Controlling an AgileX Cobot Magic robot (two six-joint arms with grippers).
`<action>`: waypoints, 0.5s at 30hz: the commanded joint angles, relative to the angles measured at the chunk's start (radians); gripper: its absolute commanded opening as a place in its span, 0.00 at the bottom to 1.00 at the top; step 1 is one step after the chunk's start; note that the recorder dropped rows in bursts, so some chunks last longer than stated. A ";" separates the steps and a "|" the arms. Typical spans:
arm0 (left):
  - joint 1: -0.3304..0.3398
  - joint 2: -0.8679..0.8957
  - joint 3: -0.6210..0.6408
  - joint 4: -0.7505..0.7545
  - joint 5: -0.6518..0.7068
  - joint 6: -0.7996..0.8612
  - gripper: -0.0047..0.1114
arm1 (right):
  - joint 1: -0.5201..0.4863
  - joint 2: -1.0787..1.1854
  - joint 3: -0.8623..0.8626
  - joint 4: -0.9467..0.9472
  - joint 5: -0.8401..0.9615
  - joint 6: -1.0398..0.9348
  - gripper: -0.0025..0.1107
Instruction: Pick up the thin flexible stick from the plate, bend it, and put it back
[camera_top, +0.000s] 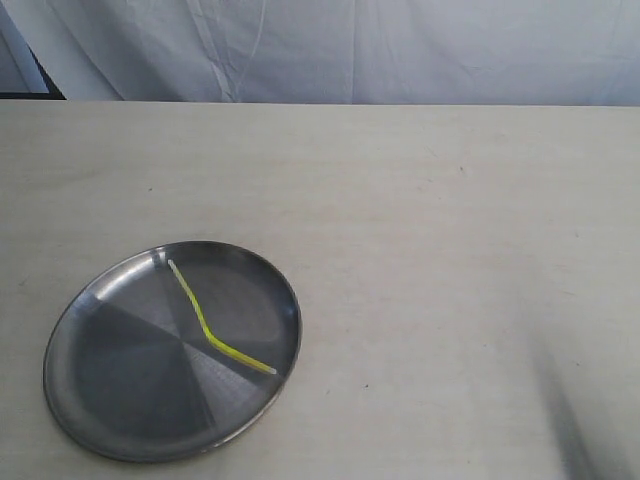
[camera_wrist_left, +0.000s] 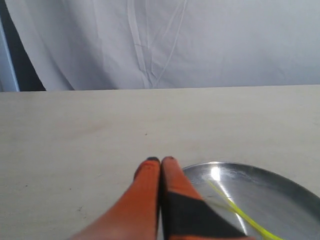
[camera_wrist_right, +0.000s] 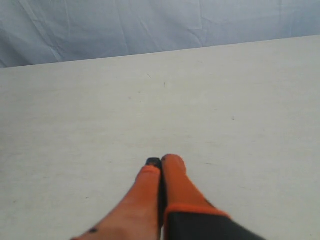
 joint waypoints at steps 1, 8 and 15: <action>0.053 -0.005 0.005 0.010 -0.005 -0.005 0.04 | -0.005 -0.006 0.004 0.003 -0.012 -0.007 0.01; 0.066 -0.005 0.005 0.010 -0.005 -0.005 0.04 | -0.005 -0.006 0.004 0.003 -0.012 -0.007 0.01; 0.066 -0.005 0.005 0.012 -0.005 -0.005 0.04 | -0.005 -0.006 0.004 0.003 -0.012 -0.007 0.01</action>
